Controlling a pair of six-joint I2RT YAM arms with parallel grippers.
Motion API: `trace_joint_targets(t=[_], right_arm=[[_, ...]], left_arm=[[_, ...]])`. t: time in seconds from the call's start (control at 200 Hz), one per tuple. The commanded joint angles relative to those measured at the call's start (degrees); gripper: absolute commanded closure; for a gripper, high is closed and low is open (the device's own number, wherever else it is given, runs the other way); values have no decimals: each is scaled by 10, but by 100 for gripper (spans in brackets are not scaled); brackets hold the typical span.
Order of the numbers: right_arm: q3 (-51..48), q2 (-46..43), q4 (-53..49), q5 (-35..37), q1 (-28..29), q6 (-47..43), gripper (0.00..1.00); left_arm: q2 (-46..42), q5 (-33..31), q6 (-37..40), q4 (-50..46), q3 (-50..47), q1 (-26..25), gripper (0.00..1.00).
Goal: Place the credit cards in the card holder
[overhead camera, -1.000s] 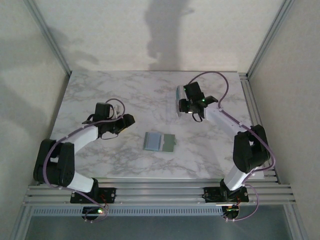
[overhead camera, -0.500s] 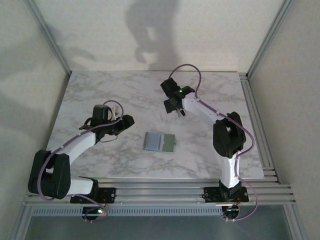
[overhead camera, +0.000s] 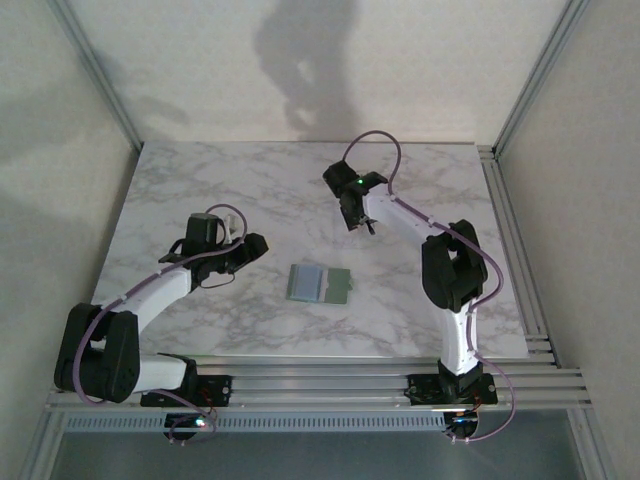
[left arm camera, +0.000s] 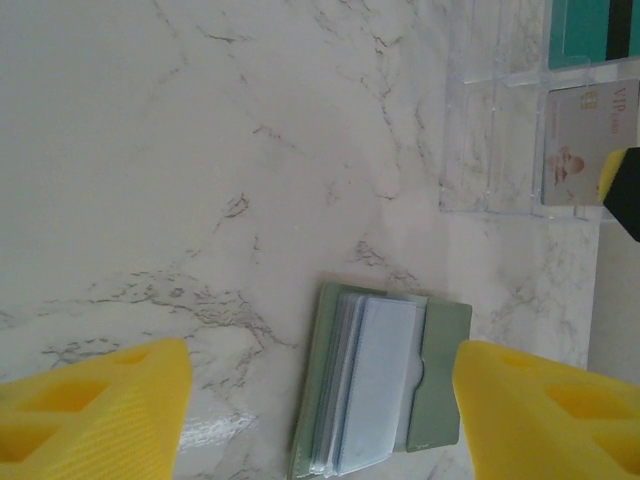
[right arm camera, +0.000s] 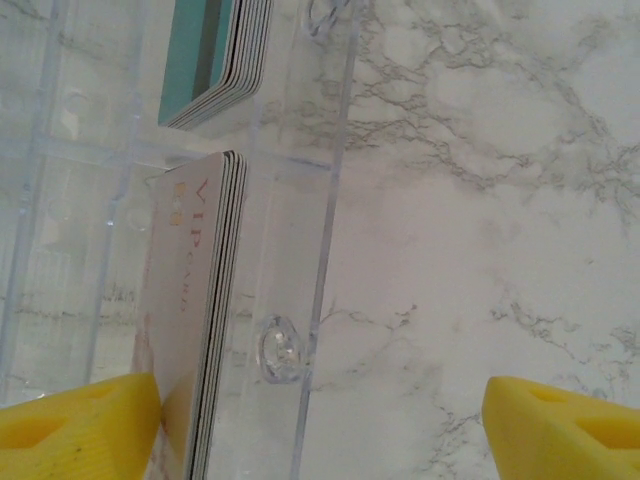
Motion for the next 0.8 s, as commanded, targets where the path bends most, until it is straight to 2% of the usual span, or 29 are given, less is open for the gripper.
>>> trace_joint_targets(t=[0.0,0.255,0.486,0.646,0.796], right_arm=[[-1,-15,-18,25,-9,14,24],[-5,-23,-12,34,-9,8,38],[-24,-29,0,46,-8,-3,59],[-31,-30,6,58,-8,-9,65],[-32,-28,1,65,-6,-12,75]], left_arm=[[-12,-21,13,-5,-7,-4,31],[4,-12,14,-3,2,-5,32],[-1,-14,13,0,-9,-4,33],[5,-10,18,-4,-6,-5,33],[10,-9,16,-4,-1,-4,34]])
